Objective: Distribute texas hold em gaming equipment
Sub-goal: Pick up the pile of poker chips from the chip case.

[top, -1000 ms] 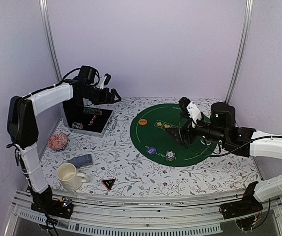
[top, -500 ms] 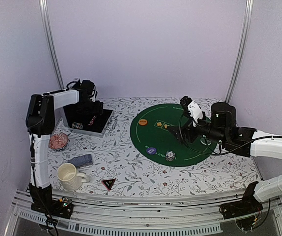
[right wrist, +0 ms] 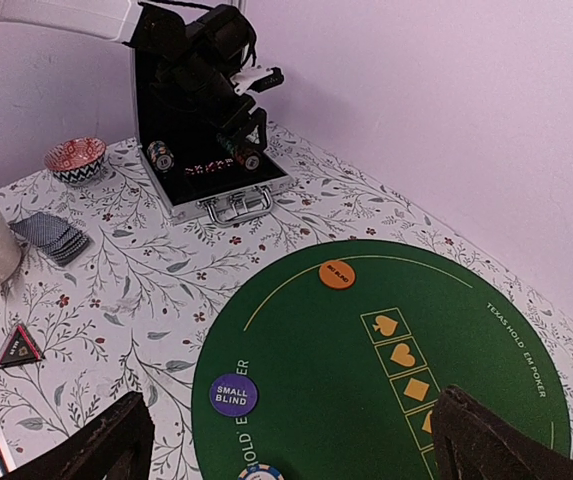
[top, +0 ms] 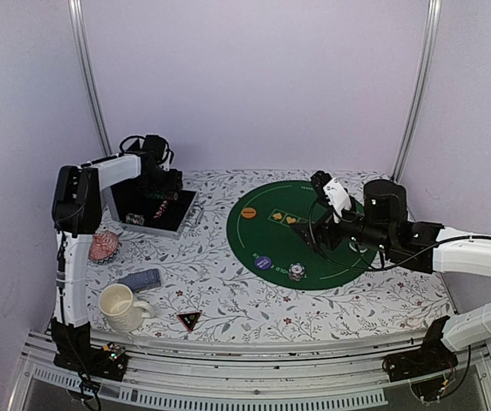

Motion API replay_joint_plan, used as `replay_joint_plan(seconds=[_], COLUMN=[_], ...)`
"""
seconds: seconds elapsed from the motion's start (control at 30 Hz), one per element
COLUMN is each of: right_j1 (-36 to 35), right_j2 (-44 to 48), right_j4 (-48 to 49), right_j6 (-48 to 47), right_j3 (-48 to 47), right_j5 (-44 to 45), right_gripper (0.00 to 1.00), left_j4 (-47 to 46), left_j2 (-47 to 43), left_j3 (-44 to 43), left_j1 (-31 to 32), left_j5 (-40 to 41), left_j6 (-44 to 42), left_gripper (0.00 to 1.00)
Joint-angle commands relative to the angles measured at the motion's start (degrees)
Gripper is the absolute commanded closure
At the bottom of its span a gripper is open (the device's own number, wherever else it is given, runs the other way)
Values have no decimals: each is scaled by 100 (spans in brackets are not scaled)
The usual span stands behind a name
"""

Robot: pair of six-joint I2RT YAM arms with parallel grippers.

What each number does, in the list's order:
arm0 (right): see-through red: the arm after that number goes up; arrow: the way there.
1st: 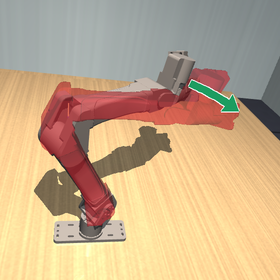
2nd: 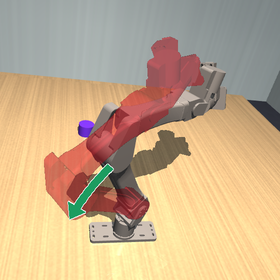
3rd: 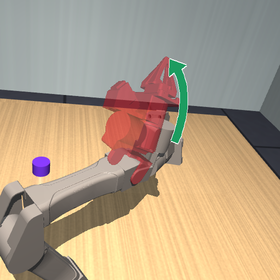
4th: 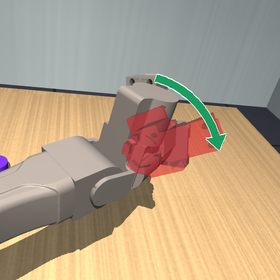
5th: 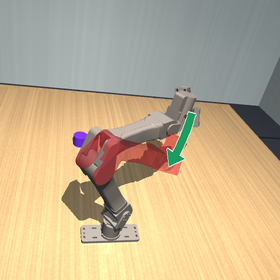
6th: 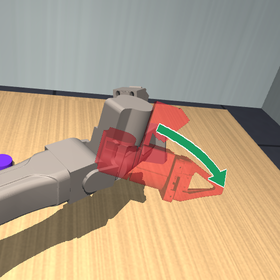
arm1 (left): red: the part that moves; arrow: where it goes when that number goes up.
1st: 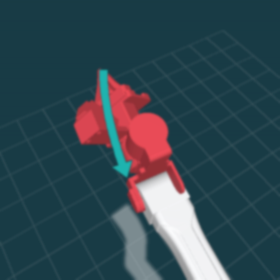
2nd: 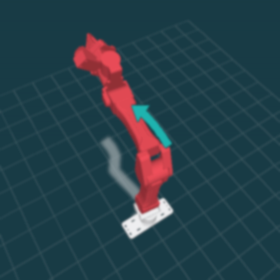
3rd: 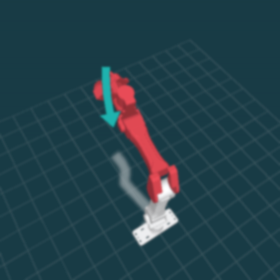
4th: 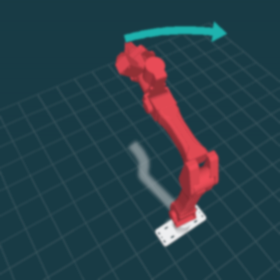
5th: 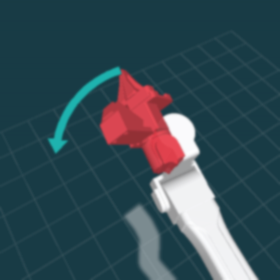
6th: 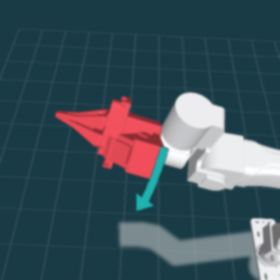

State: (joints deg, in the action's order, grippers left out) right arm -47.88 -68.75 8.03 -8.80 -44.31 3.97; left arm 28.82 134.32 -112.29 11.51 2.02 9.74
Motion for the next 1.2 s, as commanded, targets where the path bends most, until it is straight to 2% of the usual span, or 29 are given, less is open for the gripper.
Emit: replay_joint_plan(seconds=[0.0, 0.4, 0.6, 0.73, 1.17], right_j1=[15, 14, 15, 9, 9], right_j2=[-27, 47, 37, 16, 90], right_j4=[0, -64, -73, -65, -106], right_j6=[45, 87, 75, 54, -8], right_j3=[-5, 60, 39, 39, 33], right_j5=[12, -7, -71, -90, -90], right_gripper=[1, 1, 1, 1, 1], left_j4=[-64, -169, -245, -245, -54], left_j2=[363, 425, 276, 201, 665], left_j3=[-282, -144, -117, -126, -461], left_j1=[4, 73, 85, 88, 2], left_j5=[-32, -81, 812, 1110, 499], left_j6=[-164, -369, -574, -673, -533], left_gripper=[26, 28, 27, 26, 30])
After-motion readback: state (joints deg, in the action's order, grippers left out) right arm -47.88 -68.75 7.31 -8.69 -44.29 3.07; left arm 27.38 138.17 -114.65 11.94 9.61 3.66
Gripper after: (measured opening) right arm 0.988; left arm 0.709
